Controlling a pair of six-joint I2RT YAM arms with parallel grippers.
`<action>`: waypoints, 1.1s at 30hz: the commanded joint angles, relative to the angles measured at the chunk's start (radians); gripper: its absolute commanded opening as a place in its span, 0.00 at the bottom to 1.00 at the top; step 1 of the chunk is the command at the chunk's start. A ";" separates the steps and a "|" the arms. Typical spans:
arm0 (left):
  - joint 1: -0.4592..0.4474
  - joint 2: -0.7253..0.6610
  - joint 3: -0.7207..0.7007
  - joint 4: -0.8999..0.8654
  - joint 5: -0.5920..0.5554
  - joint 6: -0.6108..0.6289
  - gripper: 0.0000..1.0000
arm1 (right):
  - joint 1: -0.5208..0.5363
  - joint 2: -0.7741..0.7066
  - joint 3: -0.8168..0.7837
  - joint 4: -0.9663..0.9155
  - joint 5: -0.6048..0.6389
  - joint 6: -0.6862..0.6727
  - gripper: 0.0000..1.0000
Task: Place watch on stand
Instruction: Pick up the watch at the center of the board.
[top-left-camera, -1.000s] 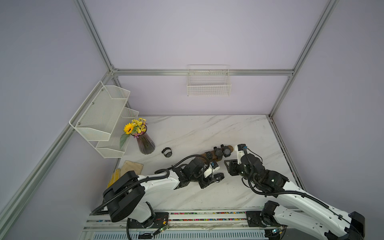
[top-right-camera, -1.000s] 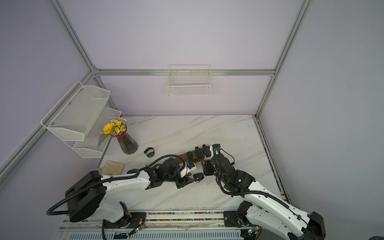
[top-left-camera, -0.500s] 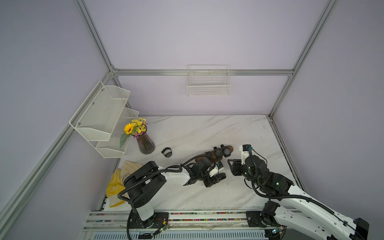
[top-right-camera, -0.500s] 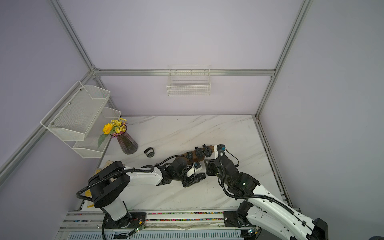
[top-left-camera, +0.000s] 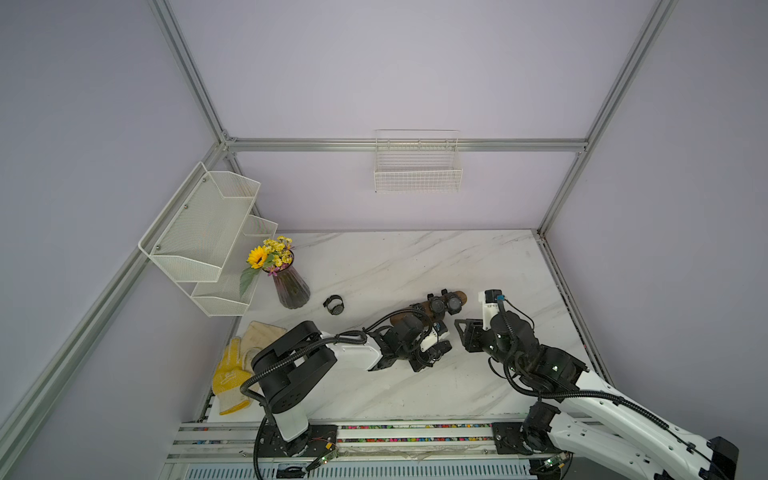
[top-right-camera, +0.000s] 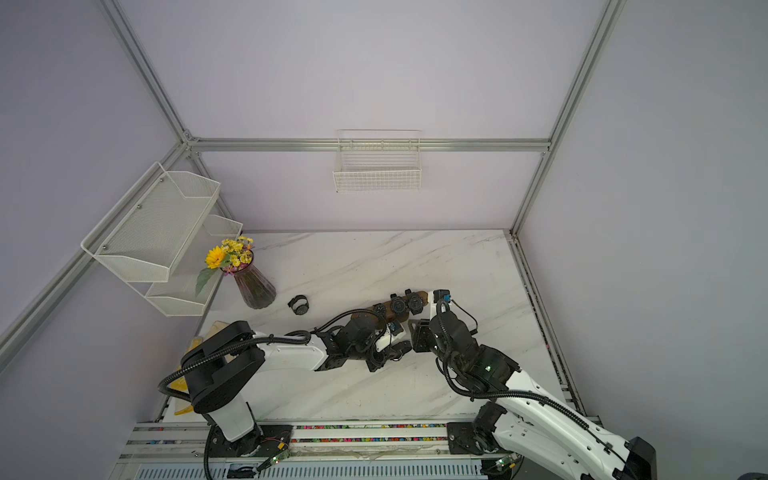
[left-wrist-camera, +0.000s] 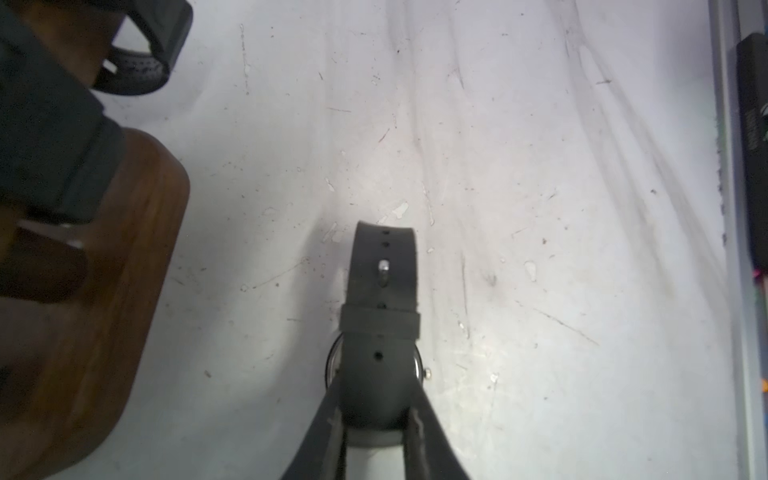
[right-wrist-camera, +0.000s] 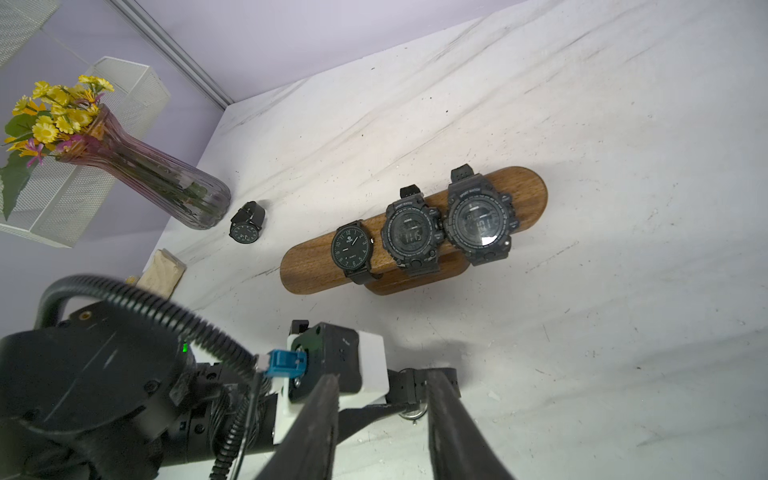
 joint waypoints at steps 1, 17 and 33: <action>-0.006 -0.057 0.049 0.019 0.007 -0.015 0.12 | -0.004 0.006 0.000 0.009 0.005 0.001 0.38; 0.155 -0.304 0.372 -0.706 -0.104 -0.250 0.00 | 0.133 0.107 0.066 0.116 -0.137 -0.371 0.36; 0.245 -0.374 0.557 -1.050 0.144 -0.288 0.00 | 0.286 0.217 0.007 0.517 -0.180 -0.817 0.35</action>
